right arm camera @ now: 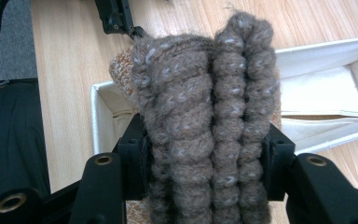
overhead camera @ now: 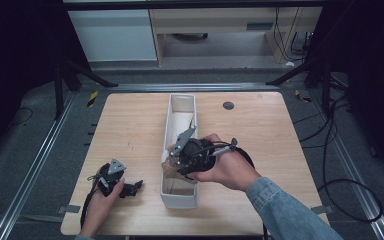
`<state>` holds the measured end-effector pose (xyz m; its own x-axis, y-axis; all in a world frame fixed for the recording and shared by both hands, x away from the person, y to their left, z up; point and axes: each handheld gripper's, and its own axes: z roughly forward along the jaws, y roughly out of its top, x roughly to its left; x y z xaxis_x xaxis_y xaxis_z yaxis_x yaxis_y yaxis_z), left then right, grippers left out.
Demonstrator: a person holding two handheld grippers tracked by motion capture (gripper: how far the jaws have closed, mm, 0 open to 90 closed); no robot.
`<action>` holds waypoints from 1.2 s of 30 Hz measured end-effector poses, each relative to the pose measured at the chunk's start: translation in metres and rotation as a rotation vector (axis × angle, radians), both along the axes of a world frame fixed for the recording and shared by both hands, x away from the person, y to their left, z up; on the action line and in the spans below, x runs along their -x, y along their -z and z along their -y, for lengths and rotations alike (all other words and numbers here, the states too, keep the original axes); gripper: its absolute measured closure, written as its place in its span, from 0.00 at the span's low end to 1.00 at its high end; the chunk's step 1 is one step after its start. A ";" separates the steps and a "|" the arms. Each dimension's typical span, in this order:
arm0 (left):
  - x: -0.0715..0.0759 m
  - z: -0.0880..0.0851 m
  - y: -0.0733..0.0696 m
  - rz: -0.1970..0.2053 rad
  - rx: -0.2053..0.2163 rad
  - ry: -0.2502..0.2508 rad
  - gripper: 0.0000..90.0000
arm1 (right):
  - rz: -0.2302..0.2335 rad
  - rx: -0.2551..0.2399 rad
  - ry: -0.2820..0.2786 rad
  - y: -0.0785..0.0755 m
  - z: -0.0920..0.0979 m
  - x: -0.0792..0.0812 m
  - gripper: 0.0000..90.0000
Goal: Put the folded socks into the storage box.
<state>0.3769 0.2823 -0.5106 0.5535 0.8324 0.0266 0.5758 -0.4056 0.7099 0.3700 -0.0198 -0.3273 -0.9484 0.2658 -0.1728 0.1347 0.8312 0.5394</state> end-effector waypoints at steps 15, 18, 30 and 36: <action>0.000 0.000 0.000 -0.001 0.000 0.000 0.00 | -0.002 0.023 -0.010 -0.002 -0.002 0.003 0.54; 0.000 0.000 0.000 0.000 0.000 0.000 0.00 | -0.002 0.027 -0.013 0.002 -0.004 0.003 0.54; 0.000 0.000 0.000 0.000 0.001 0.000 0.00 | -0.004 0.071 -0.039 0.016 -0.013 0.006 0.54; 0.000 0.000 0.000 0.000 0.001 0.000 0.00 | -0.010 0.083 -0.041 0.021 -0.015 0.006 0.54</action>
<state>0.3770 0.2823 -0.5107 0.5531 0.8327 0.0260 0.5758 -0.4046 0.7104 0.3638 -0.0045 -0.3483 -0.9599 0.2121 -0.1834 0.1047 0.8778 0.4675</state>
